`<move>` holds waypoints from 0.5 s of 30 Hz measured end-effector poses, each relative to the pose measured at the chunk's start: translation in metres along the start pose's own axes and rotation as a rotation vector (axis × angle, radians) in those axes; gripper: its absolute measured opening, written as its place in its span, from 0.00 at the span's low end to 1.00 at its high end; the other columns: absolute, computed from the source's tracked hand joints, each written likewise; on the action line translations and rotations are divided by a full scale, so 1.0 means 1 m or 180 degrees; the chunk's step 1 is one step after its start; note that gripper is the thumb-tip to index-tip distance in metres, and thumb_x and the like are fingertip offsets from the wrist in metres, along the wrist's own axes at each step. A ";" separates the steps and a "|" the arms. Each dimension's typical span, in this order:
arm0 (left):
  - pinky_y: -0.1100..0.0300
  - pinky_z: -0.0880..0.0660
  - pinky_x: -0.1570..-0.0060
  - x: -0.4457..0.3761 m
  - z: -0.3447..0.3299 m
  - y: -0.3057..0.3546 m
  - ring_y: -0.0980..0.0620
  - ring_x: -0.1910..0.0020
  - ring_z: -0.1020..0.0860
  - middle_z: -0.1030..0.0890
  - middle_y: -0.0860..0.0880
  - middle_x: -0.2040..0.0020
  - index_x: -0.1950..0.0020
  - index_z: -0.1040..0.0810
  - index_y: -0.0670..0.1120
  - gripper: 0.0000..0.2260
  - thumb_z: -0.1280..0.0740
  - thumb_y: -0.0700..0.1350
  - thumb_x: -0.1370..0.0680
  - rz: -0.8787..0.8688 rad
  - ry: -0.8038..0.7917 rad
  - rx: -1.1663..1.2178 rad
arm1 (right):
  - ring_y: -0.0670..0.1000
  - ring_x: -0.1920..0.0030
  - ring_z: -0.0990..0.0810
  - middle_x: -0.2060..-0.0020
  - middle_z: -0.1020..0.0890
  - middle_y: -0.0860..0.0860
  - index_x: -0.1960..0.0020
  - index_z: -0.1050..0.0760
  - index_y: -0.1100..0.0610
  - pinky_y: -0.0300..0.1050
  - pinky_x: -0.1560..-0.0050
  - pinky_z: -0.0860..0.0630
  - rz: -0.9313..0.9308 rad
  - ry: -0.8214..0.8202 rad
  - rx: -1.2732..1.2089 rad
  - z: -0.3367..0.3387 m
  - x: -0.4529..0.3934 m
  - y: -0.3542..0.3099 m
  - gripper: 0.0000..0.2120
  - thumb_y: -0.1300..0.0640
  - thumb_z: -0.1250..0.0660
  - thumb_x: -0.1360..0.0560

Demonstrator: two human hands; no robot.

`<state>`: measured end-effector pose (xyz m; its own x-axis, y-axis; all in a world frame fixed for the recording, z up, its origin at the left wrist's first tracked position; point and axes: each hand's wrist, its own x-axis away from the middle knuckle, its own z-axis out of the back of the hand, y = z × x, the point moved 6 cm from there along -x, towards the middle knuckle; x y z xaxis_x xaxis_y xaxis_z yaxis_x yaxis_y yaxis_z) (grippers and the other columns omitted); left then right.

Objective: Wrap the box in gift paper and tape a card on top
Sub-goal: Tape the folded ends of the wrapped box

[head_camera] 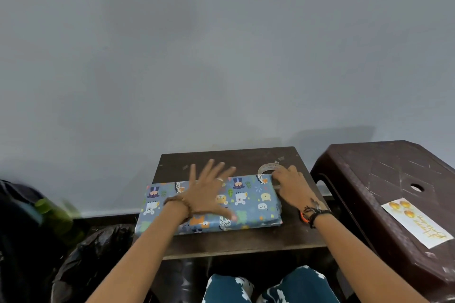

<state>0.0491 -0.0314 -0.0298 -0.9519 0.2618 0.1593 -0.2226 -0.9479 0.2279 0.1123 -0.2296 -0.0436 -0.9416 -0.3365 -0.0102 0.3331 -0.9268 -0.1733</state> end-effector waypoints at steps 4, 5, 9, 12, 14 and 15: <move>0.30 0.66 0.35 -0.024 -0.010 0.035 0.43 0.25 0.61 0.57 0.45 0.23 0.28 0.71 0.59 0.58 0.29 0.69 0.39 -0.0302 -0.0579 -0.0763 | 0.54 0.41 0.32 0.46 0.23 0.52 0.38 0.26 0.51 0.47 0.45 0.36 -0.0003 0.0118 -0.0036 -0.002 0.000 0.004 0.15 0.59 0.44 0.21; 0.29 0.63 0.35 -0.027 -0.011 0.038 0.42 0.24 0.56 0.52 0.44 0.23 0.28 0.71 0.59 0.57 0.28 0.66 0.37 -0.0302 -0.0581 -0.0764 | 0.54 0.42 0.31 0.48 0.22 0.52 0.40 0.25 0.52 0.46 0.47 0.36 0.0001 0.0220 -0.0037 -0.001 0.000 0.004 0.14 0.58 0.44 0.21; 0.27 0.51 0.35 -0.019 -0.011 0.046 0.44 0.29 0.43 0.44 0.44 0.28 0.28 0.70 0.58 0.54 0.30 0.65 0.35 -0.0554 -0.0272 -0.1027 | 0.54 0.44 0.30 0.51 0.21 0.52 0.43 0.22 0.50 0.45 0.50 0.36 0.0026 0.0329 0.0177 0.000 -0.002 0.009 0.12 0.57 0.43 0.21; 0.30 0.49 0.34 -0.007 -0.003 0.045 0.44 0.29 0.43 0.44 0.44 0.28 0.28 0.71 0.58 0.53 0.32 0.66 0.34 -0.0654 -0.0034 -0.1120 | 0.53 0.45 0.30 0.51 0.20 0.50 0.47 0.20 0.50 0.44 0.49 0.35 -0.0154 0.0549 0.0326 0.006 -0.006 0.019 0.10 0.58 0.40 0.22; 0.30 0.50 0.33 -0.003 0.004 0.044 0.45 0.28 0.44 0.45 0.45 0.27 0.28 0.70 0.58 0.52 0.31 0.65 0.34 -0.0621 0.0025 -0.1064 | 0.55 0.45 0.28 0.53 0.19 0.51 0.51 0.20 0.52 0.44 0.51 0.35 -0.0279 0.0783 0.0295 0.014 -0.010 0.027 0.10 0.61 0.38 0.23; 0.30 0.50 0.33 -0.002 0.007 0.043 0.45 0.28 0.45 0.46 0.45 0.27 0.27 0.69 0.58 0.52 0.31 0.65 0.34 -0.0581 0.0025 -0.1034 | 0.55 0.45 0.28 0.53 0.19 0.52 0.50 0.19 0.52 0.45 0.52 0.35 -0.0321 0.0859 0.0250 0.017 -0.012 0.029 0.10 0.61 0.38 0.23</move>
<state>0.0434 -0.0714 -0.0141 -0.8917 0.4316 0.1366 -0.4428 -0.8943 -0.0651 0.1346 -0.2553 -0.0315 -0.9456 -0.1954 -0.2601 0.2301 -0.9669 -0.1100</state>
